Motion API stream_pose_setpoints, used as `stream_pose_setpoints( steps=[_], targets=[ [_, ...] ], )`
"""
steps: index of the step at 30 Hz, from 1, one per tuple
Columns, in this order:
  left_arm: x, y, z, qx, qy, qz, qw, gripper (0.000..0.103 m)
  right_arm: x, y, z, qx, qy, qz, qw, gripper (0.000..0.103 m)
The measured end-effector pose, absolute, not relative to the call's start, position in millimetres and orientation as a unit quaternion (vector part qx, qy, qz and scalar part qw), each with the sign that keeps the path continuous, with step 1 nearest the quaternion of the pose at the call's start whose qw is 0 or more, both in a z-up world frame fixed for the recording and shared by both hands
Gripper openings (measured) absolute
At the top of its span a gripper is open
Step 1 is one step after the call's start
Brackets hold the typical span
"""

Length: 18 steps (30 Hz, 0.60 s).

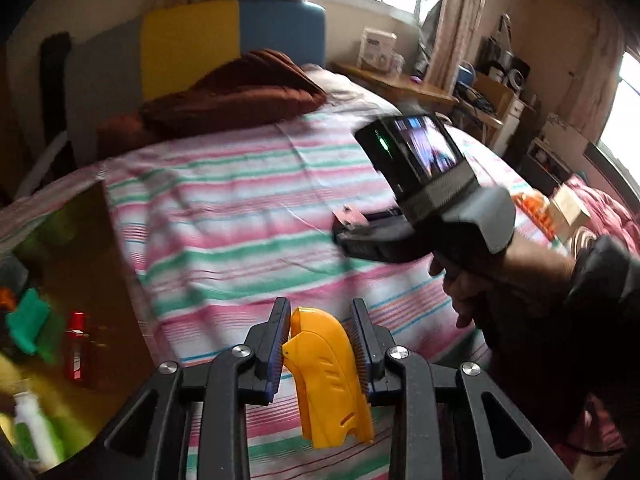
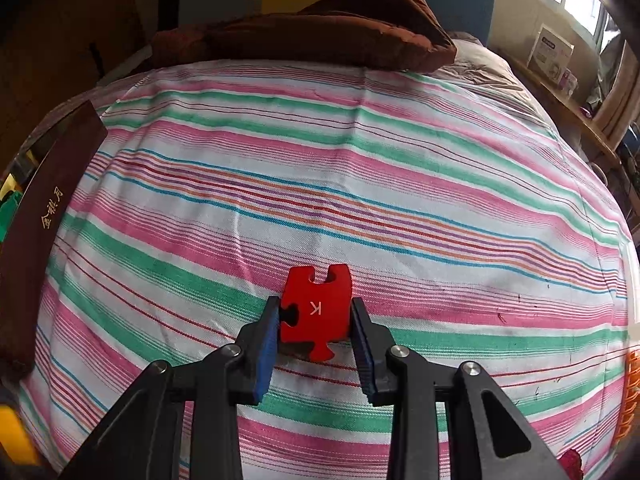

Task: Organize rigid objects
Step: 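Carry the yellow piece into the gold tray and open the left gripper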

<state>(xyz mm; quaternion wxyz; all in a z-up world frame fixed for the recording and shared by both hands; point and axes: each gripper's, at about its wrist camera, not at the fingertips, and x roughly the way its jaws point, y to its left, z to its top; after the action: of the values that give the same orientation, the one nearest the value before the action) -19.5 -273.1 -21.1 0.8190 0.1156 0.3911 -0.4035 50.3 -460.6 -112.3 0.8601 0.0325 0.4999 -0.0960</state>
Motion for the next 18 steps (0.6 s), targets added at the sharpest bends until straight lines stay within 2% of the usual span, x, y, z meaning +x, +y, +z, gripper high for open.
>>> stream_pose_setpoints(
  steps=[7, 18],
  targets=[
    [-4.9, -232.3, 1.1, 0.095, 0.371, -0.348, 0.855, 0.03, 48.5, -460.1, -111.1, 0.034, 0.496, -0.098, 0.862, 0.033],
    [16.2, -172.9, 1.3, 0.058, 0.375, -0.282, 0.881, 0.03, 47.9, -460.1, -111.2, 0.03, 0.491, -0.1, 0.865, 0.033]
  ],
)
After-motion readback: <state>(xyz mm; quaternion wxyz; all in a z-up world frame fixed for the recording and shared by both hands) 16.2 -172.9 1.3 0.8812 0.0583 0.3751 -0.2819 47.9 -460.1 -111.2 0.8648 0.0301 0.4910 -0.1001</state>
